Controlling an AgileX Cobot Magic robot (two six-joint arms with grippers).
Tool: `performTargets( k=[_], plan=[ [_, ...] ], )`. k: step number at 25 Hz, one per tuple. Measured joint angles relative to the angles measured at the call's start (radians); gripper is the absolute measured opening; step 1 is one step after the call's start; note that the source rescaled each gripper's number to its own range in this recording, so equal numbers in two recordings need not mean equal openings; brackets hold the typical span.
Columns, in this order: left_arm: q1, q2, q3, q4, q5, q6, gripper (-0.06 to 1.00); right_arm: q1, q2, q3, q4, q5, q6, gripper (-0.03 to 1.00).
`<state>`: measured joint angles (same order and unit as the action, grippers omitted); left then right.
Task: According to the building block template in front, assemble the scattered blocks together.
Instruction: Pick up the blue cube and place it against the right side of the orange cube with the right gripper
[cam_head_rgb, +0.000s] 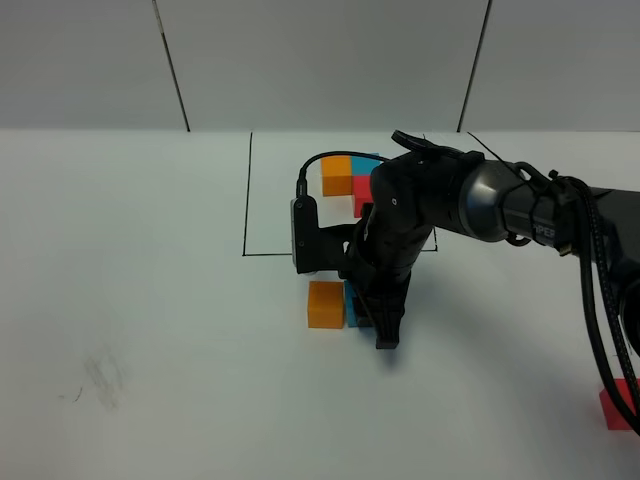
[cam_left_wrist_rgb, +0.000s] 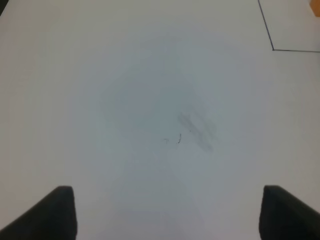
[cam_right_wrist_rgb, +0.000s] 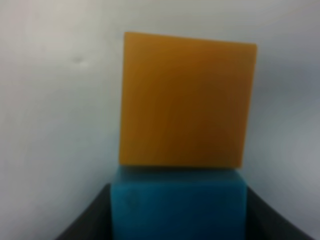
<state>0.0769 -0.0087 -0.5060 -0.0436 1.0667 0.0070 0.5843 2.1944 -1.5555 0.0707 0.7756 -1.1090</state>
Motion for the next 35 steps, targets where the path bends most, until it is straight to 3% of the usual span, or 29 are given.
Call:
performTargets(
  k=[30,32,35],
  plan=[
    [0.0,0.0,0.0,0.0,0.0,0.0,0.66,0.0,0.021,-0.02,0.002,-0.005,0.004,0.25],
    [0.0,0.0,0.0,0.0,0.0,0.0,0.66,0.0,0.021,-0.029,-0.002,0.009,0.019,0.33],
    [0.0,0.0,0.0,0.0,0.0,0.0,0.66,0.0,0.01,-0.033,-0.036,0.029,0.107,0.57]
  ],
)
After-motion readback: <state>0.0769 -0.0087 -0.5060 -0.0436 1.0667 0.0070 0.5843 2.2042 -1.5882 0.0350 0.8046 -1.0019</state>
